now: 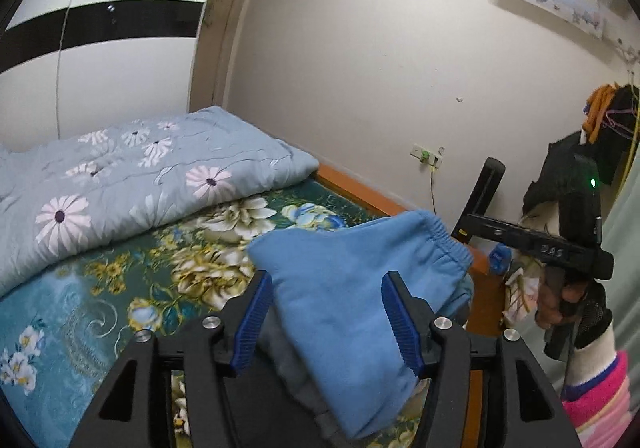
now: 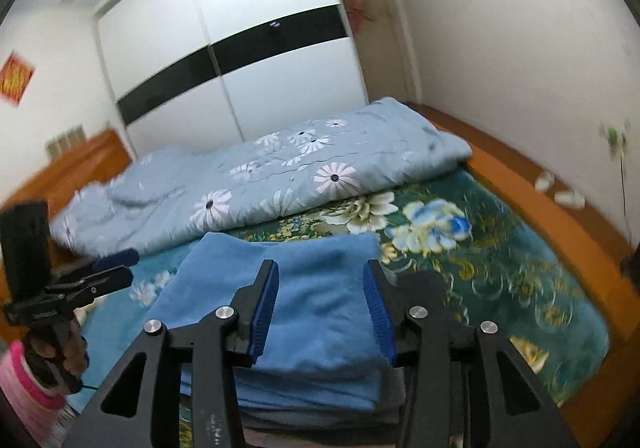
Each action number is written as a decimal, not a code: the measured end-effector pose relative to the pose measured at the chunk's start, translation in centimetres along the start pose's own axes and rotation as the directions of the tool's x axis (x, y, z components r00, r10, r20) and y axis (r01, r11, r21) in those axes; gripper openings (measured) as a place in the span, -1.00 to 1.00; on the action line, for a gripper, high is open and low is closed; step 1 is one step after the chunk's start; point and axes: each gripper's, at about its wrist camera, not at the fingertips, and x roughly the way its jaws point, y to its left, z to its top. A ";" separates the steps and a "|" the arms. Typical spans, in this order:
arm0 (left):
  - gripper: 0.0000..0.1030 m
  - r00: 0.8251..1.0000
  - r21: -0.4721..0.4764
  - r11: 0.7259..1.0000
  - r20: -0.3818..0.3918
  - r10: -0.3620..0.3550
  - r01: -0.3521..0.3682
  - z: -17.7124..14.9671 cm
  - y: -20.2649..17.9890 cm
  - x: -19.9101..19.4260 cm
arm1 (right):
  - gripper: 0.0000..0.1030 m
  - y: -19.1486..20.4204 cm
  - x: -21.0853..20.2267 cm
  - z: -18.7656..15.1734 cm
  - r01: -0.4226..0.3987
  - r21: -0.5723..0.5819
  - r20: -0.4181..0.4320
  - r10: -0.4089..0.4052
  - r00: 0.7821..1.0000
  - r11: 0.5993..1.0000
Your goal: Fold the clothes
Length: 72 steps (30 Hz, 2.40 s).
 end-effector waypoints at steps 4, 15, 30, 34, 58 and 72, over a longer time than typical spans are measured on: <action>0.20 0.999 0.070 0.998 -0.039 -0.002 0.004 -0.6 -2.2 2.0 | -0.12 0.7 1.9 0.1 -0.022 -0.009 -0.021 0.022 1.000 1.000; 0.23 0.982 0.157 0.984 -0.159 0.105 -0.080 -3.1 -2.6 5.9 | -0.12 -2.2 5.4 -1.6 0.039 0.066 -0.108 -0.032 0.994 0.997; 0.27 0.995 0.088 0.994 -0.063 0.075 -0.069 -4.4 -1.3 -0.5 | 0.02 4.3 -2.0 -3.3 0.104 0.018 0.073 -0.105 0.992 0.994; 0.32 0.991 0.090 0.990 -0.057 0.117 -0.112 -6.1 -1.0 -1.9 | 0.19 6.7 -3.2 -6.2 0.104 -0.004 0.101 -0.103 0.990 0.995; 1.00 0.987 -0.038 0.987 -0.048 0.152 -0.153 -15.8 2.7 -7.4 | 0.75 12.1 0.8 -17.9 0.151 0.129 0.018 -0.155 0.988 0.980; 1.00 0.985 -0.082 0.983 -0.064 0.159 -0.164 -19.1 5.1 -9.7 | 0.75 15.0 0.5 -20.1 0.291 0.097 0.036 -0.296 0.955 0.952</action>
